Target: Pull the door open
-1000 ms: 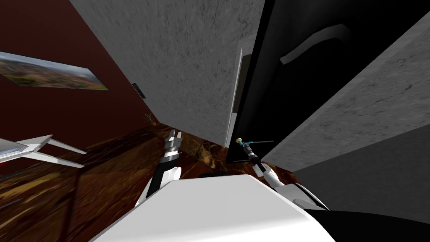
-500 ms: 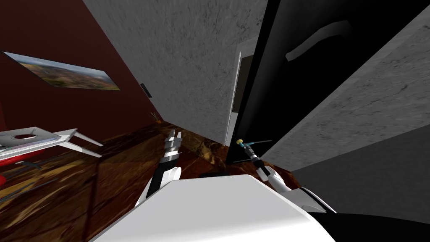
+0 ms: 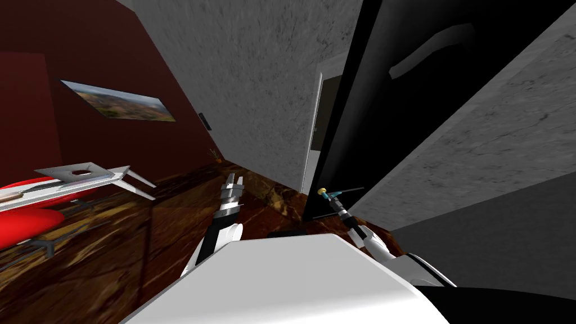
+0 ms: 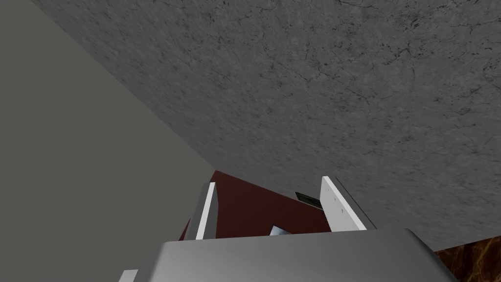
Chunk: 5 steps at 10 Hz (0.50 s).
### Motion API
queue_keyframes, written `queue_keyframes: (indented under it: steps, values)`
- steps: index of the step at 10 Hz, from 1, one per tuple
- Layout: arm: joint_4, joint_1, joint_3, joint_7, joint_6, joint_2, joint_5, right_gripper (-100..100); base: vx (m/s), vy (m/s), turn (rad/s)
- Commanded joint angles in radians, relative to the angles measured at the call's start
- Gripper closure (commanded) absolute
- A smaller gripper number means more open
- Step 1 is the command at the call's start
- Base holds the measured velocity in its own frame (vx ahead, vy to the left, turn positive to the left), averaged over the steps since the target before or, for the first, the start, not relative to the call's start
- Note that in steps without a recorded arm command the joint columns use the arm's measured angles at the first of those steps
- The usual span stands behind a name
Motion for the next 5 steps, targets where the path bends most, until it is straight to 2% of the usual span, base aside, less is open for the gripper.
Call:
queue_keyframes:
  steps: [1,3,4,5]
  values:
    - [0.005,0.015,0.003,-0.008,-0.031,-0.011,0.0,100,-0.214,-0.109,0.241]
    - [0.015,0.029,0.005,-0.015,-0.059,-0.022,0.0,100,-0.196,-0.1,0.156]
    - [0.024,0.042,0.007,-0.022,-0.088,-0.033,0.0,100,-0.192,-0.093,0.223]
    - [0.024,0.042,0.007,-0.022,-0.088,-0.033,0.0,100,-0.168,-0.073,0.089]
